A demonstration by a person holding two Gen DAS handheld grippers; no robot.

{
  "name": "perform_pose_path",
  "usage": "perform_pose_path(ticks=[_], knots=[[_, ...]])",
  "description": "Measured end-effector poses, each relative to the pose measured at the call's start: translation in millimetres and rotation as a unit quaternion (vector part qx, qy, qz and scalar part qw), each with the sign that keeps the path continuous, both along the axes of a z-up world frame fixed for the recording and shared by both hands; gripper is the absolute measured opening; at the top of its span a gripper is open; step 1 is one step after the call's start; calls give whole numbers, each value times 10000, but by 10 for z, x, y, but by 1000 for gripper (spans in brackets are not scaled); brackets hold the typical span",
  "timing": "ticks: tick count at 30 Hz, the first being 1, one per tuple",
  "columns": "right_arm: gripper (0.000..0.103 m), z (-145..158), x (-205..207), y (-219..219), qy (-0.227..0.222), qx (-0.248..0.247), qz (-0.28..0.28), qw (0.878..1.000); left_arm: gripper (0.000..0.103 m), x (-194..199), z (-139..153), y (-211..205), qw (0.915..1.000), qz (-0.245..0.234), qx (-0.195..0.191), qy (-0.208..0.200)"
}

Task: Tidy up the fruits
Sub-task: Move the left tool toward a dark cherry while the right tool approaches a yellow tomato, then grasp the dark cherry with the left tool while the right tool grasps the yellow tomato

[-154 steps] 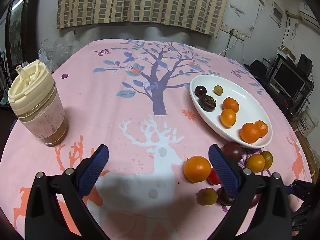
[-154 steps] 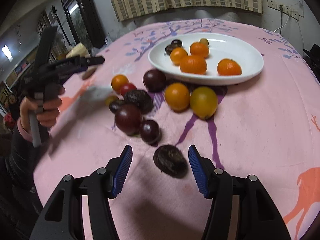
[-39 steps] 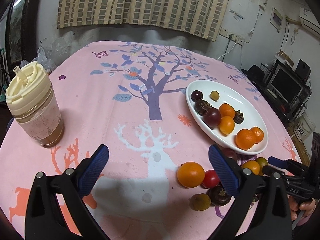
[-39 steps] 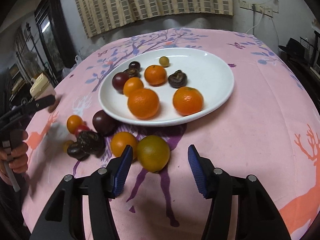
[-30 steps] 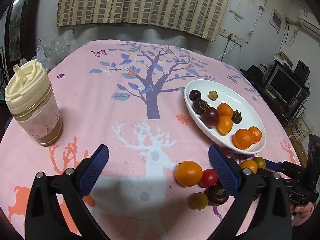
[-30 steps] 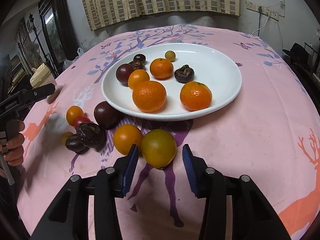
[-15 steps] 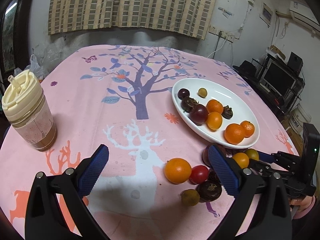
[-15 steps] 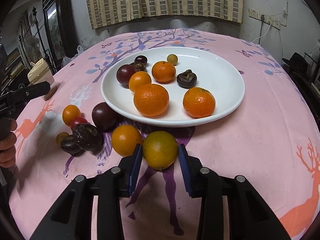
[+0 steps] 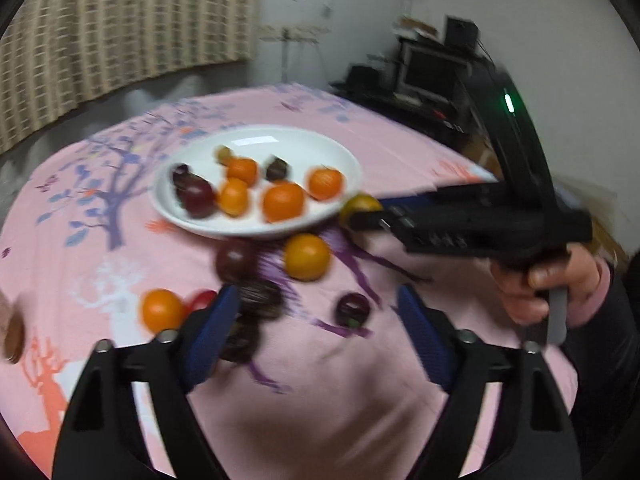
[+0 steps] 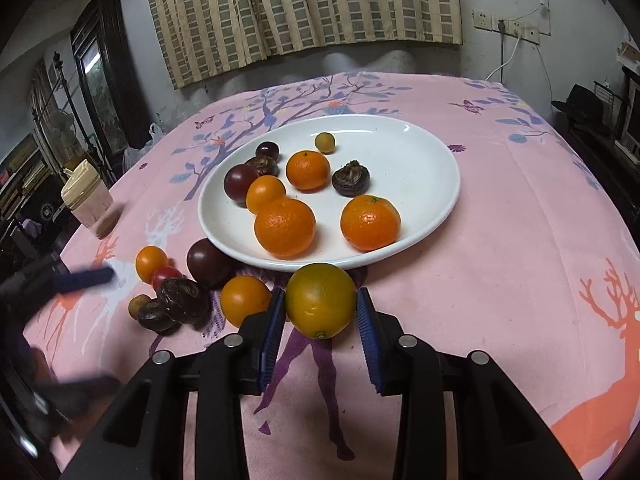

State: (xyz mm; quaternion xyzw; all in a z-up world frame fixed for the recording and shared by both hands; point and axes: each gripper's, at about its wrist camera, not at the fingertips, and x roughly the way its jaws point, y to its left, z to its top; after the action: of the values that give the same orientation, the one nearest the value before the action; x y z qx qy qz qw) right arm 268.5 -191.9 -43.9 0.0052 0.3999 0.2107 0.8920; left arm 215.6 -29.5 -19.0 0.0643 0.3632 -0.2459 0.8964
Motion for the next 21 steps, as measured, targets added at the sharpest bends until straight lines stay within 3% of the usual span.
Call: perform_pose_path(ticks=[1,5,12,14,21], knots=[[37,11,-7,0,-15,19,11,10000,65,5,-62,-93,9999,-69,87,82],[37,37,-25,-10,-34,73,14,10000,57,89,-243,-295,9987,-2,413,308],[37,59,-41,-24,-13,152,10,9999,50,182,-418,-400,9968,-30,531,592],[37,66,-43,-30,-34,135,-1,9999,42,205,-452,-413,9964,-25,567,623],[37,86,-60,-41,-47,167,-22,9998,30,230,-486,-470,9957,-7,624,678]])
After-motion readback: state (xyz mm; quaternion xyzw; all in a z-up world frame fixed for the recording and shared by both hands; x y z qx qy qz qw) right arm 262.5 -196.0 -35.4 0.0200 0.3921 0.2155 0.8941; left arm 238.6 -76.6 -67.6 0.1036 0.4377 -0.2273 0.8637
